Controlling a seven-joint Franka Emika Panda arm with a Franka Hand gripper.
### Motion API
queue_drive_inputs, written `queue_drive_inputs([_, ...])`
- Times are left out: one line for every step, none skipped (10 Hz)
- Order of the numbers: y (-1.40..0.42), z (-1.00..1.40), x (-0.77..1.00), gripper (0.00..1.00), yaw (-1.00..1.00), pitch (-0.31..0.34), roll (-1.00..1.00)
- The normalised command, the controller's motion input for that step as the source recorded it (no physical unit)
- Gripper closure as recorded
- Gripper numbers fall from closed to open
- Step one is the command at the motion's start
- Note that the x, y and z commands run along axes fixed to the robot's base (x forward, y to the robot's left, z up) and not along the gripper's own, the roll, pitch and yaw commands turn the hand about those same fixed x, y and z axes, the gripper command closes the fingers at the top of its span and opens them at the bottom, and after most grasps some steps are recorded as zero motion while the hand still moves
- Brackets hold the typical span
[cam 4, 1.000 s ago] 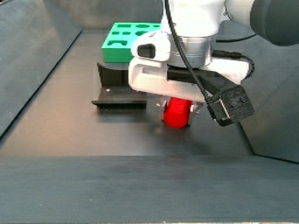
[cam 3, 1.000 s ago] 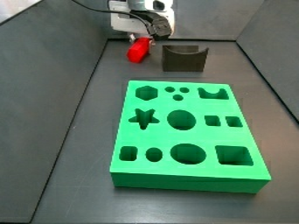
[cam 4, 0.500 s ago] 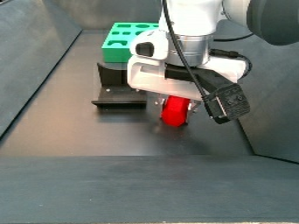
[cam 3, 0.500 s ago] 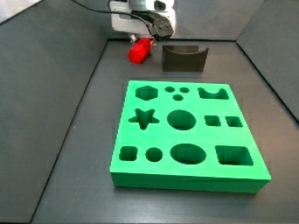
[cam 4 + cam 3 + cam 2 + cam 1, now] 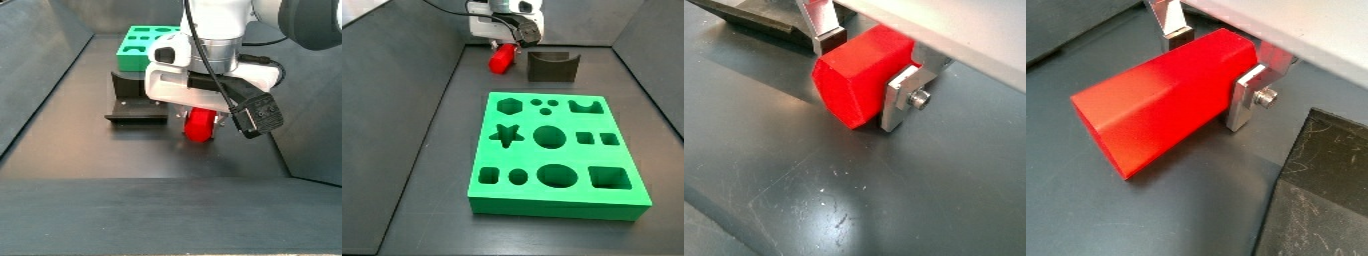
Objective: Pick up the hexagon object. Move up. Place the hexagon object on the fixture. Regrasp the hexagon object. Move to above the board. Insert the hexagon object.
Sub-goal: Move up.
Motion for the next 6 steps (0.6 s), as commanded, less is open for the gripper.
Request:
queue_drive_inputs([0.00,0.83,0.00,1.00,0.00,0.000,0.00])
queue_drive_inputs([-0.05,0.80,-0.07,1.00,0.03,0.030,-0.01])
queue_drive_inputs([-0.05,0.74,-0.08,1.00,0.03,0.036,-0.01])
queue_drive_inputs([-0.02,0.58,-0.06,1.00,0.02,0.030,0.01])
queue_drive_inputs([-0.01,0.48,-0.04,1.00,0.02,0.032,0.02])
queue_drive_inputs([-0.01,0.21,-0.03,1.00,0.01,0.044,0.03])
